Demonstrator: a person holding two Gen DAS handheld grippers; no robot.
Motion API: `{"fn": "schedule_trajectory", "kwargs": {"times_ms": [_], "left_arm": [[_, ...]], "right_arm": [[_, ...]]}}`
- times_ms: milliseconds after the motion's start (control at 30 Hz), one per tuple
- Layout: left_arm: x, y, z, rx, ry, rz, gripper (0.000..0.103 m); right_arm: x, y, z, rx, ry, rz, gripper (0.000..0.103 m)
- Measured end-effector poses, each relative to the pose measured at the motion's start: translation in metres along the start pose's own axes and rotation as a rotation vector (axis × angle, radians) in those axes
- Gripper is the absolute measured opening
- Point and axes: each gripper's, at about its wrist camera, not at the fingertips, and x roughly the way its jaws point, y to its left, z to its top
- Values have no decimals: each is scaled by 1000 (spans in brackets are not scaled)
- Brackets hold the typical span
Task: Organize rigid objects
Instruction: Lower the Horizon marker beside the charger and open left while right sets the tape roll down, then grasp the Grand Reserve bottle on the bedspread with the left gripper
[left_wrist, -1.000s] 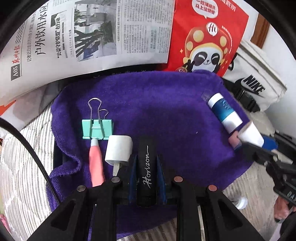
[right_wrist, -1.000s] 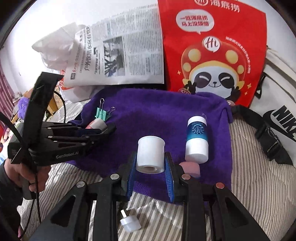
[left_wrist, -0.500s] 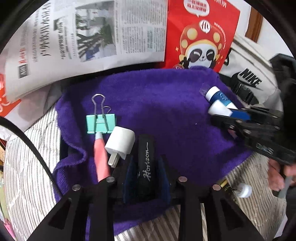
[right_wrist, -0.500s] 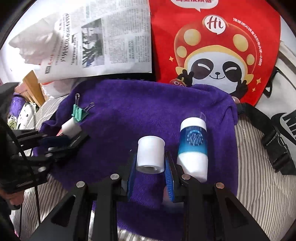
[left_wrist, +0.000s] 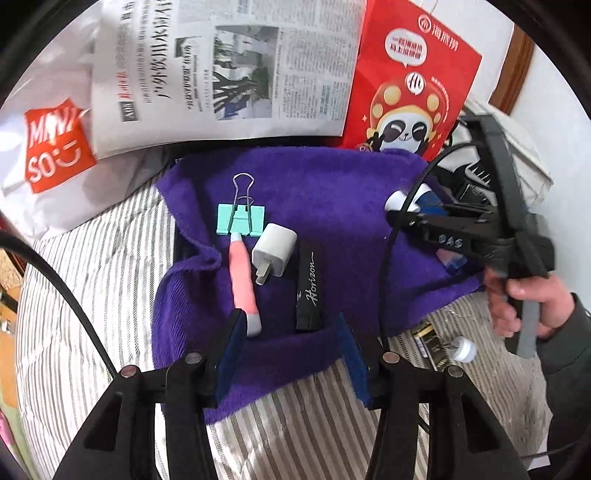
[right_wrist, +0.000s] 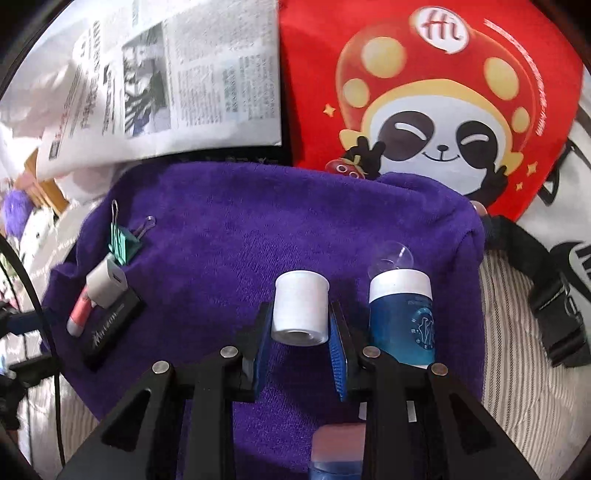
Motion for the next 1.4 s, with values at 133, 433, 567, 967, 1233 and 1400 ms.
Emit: {"fn": "schedule_trajectory", "kwargs": {"times_ms": [133,433,567,967,1233,1400], "left_arm": [[-12,3,-8,-12,-5,11,48],[-40,3,-25,-26,-24,25,48],[-42,-1,-32,-44,-22,12,48],[-21,-40,-48,-17,29,-41,48],[15,-80,-54,-9,84,-98,48],[26,-99,-48,-4,100,-69,49]], "right_arm": [[2,9,-3,-54,3,-29,30],[-6,13,-7,-71,47,6,51],[-29,9,-17,-34,21,8,51],[-146,-28,-75,10,-121,-2,51],[-176,-53,-126,100,-108,-52,51],[-182,-61,-139,127,-112,-63,51]]}}
